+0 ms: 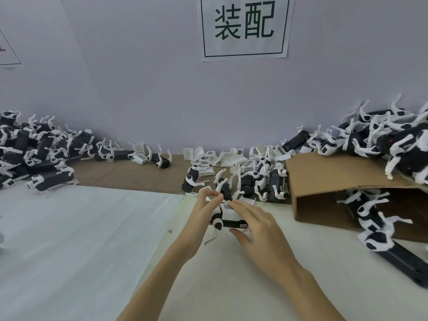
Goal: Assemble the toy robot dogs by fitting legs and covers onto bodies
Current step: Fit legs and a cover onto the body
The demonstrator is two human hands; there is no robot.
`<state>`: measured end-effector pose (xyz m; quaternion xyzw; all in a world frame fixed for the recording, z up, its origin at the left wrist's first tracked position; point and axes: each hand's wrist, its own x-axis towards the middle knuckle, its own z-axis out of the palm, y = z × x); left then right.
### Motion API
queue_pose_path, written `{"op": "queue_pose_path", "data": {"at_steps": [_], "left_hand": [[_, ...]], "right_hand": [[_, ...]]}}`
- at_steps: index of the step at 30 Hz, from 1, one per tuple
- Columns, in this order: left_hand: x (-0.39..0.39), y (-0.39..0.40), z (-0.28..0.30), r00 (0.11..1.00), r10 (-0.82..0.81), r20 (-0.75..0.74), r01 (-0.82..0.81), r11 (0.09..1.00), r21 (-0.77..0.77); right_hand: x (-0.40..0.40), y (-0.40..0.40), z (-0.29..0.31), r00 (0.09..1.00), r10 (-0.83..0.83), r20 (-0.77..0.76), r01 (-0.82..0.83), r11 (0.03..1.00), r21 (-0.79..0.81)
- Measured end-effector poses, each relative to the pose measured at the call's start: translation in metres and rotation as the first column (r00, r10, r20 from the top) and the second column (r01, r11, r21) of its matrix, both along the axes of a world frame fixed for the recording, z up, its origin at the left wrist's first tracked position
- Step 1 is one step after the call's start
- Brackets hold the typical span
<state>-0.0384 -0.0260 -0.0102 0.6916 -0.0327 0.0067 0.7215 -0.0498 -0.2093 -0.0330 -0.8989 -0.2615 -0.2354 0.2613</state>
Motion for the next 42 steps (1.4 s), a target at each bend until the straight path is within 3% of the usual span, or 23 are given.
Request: {"op": "queue_pose_path", "data": {"at_steps": [7, 10, 13, 17, 21, 31, 38, 42], "left_hand": [[-0.002, -0.002, -0.001, 0.995, -0.069, 0.078, 0.062, 0.994, 0.086], [-0.005, -0.001, -0.003, 0.965, -0.177, 0.192, 0.126, 0.960, 0.251], [-0.002, -0.003, -0.012, 0.899, -0.233, 0.370, 0.015, 0.862, 0.507], [-0.001, -0.007, -0.016, 0.867, -0.196, 0.459, -0.100, 0.833, 0.544], [0.003, -0.002, -0.017, 0.822, -0.260, 0.507, -0.186, 0.718, 0.671], [0.005, 0.004, -0.017, 0.826, -0.259, 0.500, -0.213, 0.678, 0.703], [0.003, 0.004, -0.017, 0.828, -0.257, 0.498, -0.223, 0.665, 0.713], [0.002, 0.004, -0.016, 0.826, -0.256, 0.502, -0.231, 0.659, 0.716]], "right_hand": [[0.001, 0.001, -0.002, 0.998, -0.065, -0.026, 0.066, 0.997, 0.049], [0.004, -0.003, 0.000, 0.994, -0.077, -0.075, 0.086, 0.988, 0.126], [0.006, -0.010, 0.001, 0.986, -0.073, -0.147, 0.098, 0.979, 0.177], [0.005, -0.013, 0.000, 0.985, -0.141, -0.100, 0.152, 0.982, 0.114], [0.006, -0.015, 0.000, 0.981, -0.172, -0.087, 0.181, 0.976, 0.118], [0.008, -0.010, -0.006, 0.988, -0.015, -0.151, 0.047, 0.976, 0.214], [0.009, -0.009, -0.009, 0.991, -0.018, -0.131, 0.048, 0.972, 0.229], [0.009, -0.008, -0.006, 0.991, -0.101, -0.089, 0.115, 0.978, 0.171]]}}
